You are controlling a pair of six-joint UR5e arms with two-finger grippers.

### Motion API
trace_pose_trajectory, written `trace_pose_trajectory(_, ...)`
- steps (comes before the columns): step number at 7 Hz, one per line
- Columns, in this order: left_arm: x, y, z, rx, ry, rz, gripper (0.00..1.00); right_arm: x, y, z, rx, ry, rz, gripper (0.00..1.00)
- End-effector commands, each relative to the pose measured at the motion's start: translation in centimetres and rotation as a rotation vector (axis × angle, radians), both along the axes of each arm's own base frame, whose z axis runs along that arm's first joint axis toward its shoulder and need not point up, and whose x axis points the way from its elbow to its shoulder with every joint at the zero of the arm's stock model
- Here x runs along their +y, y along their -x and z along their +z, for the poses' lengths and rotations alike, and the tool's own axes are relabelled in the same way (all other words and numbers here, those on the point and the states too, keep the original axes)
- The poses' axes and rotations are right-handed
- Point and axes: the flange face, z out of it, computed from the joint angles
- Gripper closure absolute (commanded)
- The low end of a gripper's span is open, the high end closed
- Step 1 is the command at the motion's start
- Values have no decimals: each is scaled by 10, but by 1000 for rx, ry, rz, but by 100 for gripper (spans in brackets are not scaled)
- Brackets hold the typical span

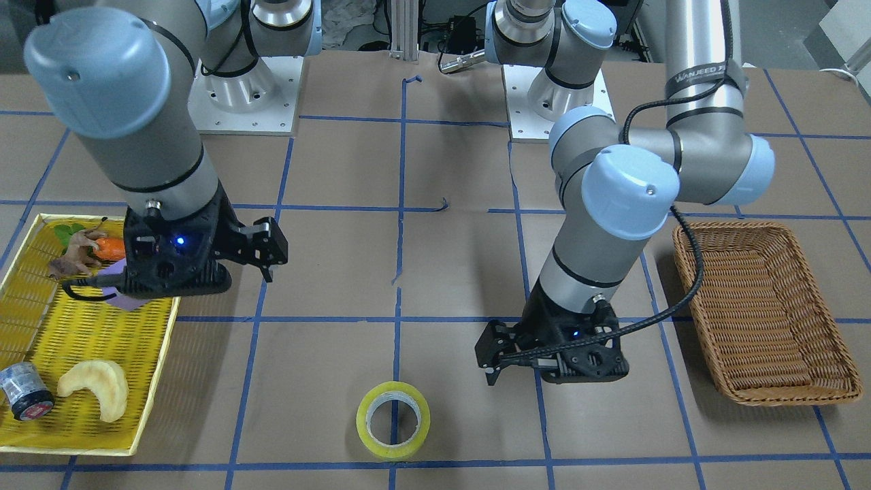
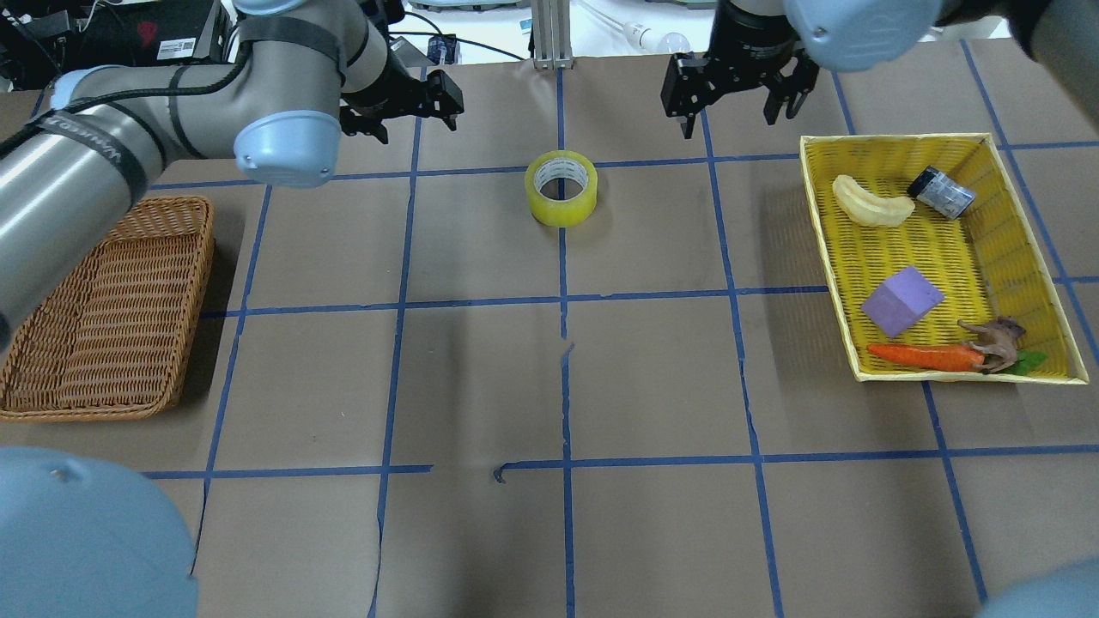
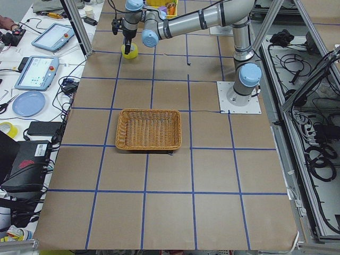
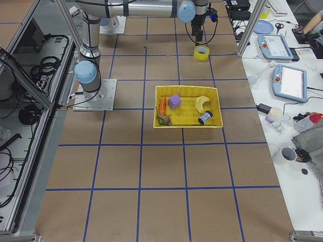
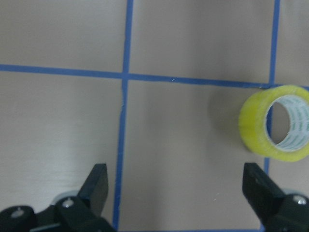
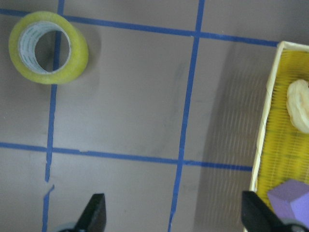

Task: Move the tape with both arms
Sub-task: 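Open and raise the right gripper while the left gripper moves toward the tape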

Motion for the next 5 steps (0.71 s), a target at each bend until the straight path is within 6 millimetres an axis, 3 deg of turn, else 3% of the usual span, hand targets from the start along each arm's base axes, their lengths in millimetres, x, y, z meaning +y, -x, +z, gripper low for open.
trace_pose_trajectory(1, -25, 40, -57, 43, 38, -17, 0, 85, 17, 6, -3, -13, -13, 0)
trace_pose_trajectory(2, -31, 47, -83, 52, 36, -9, 0, 99, 16, 7, -2, -7, -13, 0)
trace_pose_trajectory(3, -29, 66, -108, 60, 20, -4, 0, 97, 16, 17, 1, 11, -10, 0)
trace_pose_trajectory(4, -24, 85, -125, 61, -2, -10, 0, 92, 14, 31, -1, 34, -5, 0)
trace_pose_trajectory(5, -25, 87, -127, 65, -3, -13, 0, 91, 14, 36, -1, 25, -8, 0)
